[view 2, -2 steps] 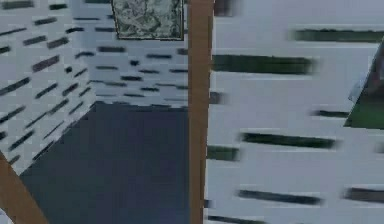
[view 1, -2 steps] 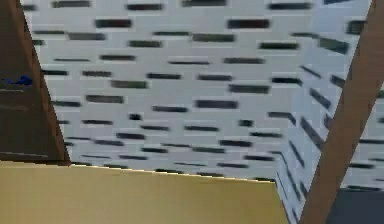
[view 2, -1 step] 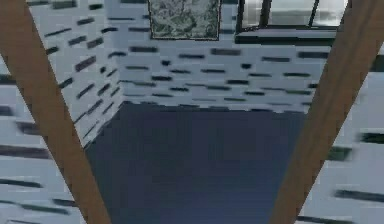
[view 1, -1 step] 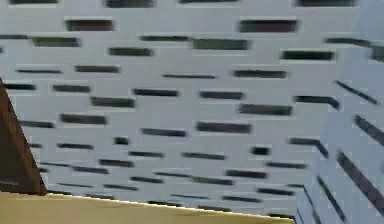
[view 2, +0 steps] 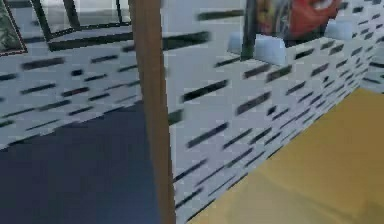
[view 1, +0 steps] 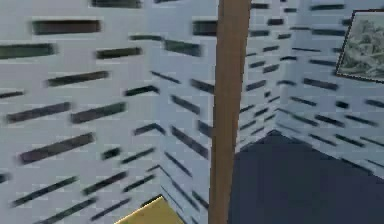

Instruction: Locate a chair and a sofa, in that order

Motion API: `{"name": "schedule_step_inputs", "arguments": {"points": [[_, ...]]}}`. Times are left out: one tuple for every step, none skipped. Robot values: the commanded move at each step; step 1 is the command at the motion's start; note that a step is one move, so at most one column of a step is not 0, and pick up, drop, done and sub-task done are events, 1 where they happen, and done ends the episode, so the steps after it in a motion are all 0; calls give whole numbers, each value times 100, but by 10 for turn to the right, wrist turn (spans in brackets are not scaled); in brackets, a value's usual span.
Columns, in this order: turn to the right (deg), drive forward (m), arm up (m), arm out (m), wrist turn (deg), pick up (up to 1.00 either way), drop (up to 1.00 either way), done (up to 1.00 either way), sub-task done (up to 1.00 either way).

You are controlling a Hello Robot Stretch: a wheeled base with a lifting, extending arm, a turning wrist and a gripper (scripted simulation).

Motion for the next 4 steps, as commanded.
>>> {"name": "schedule_step_inputs", "arguments": {"points": [[450, 0, 0, 0, 0, 0, 0, 0, 0], [0, 40, 0, 0, 0, 0, 0, 0, 0], [270, 0, 0, 0, 0, 0, 0, 0, 0], [0, 65, 0, 0, 0, 0, 0, 0, 0]]}}
